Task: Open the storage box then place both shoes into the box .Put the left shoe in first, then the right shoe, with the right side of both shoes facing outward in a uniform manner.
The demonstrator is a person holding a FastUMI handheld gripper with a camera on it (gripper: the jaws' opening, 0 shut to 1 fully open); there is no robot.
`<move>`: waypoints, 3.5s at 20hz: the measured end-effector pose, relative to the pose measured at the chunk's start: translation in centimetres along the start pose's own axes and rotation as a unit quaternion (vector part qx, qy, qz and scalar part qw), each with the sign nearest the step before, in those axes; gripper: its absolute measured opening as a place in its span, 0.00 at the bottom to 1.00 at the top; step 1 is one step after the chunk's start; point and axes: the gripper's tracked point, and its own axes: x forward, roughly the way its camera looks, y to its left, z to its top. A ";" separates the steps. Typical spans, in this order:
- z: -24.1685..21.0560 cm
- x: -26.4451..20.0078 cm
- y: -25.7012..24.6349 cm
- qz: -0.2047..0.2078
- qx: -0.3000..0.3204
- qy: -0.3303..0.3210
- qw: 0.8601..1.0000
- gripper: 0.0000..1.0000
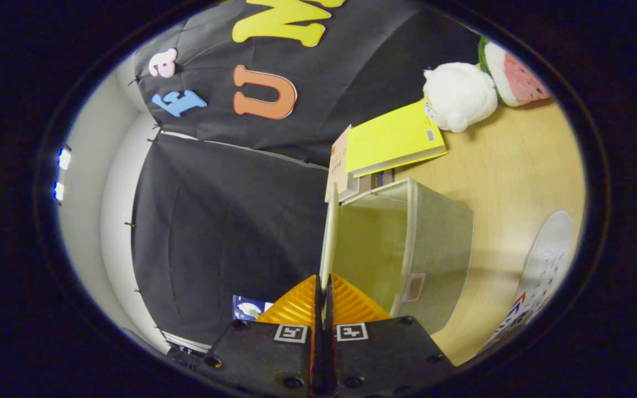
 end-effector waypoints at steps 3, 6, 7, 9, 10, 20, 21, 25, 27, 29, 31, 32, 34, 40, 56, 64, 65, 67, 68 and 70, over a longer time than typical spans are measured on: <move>0.4 1.4 3.3 -0.002 -0.005 -0.007 1.000 0.05; 0.5 3.6 6.3 -0.005 -0.025 -0.016 1.000 0.05; 0.6 4.4 7.3 -0.006 -0.027 -0.021 0.999 0.05; 0.4 6.4 9.6 -0.005 -0.029 -0.029 0.999 0.05; 0.3 7.5 10.4 -0.005 -0.034 -0.030 0.999 0.05; -0.4 18.1 14.4 -0.070 -0.107 -0.020 0.992 0.14; -0.5 17.9 14.6 -0.077 -0.110 -0.021 0.991 0.32; -0.5 15.3 13.7 -0.126 -0.117 -0.018 0.985 0.94; 0.3 12.8 12.6 -0.171 -0.123 -0.032 0.977 1.00; 0.7 9.3 11.8 -0.210 -0.131 -0.055 0.967 1.00; 1.1 5.6 10.5 -0.248 -0.131 -0.076 0.957 1.00; 1.2 3.9 9.5 -0.265 -0.129 -0.084 0.952 1.00; 1.3 -0.2 7.1 -0.303 -0.123 -0.093 0.940 1.00; 0.7 -10.2 -0.2 -0.389 -0.118 -0.101 0.908 1.00; -4.6 -14.5 -19.2 -0.485 -0.118 0.045 0.865 1.00; -7.2 -13.1 -27.1 -0.497 -0.074 0.138 0.853 0.98; -7.4 -13.0 -27.3 -0.493 -0.065 0.146 0.855 0.90; -7.7 -12.3 -27.6 -0.481 -0.054 0.145 0.863 0.77; -7.7 -12.3 -27.5 -0.477 -0.050 0.146 0.865 0.73; -8.0 -11.8 -27.2 -0.465 -0.039 0.149 0.872 0.61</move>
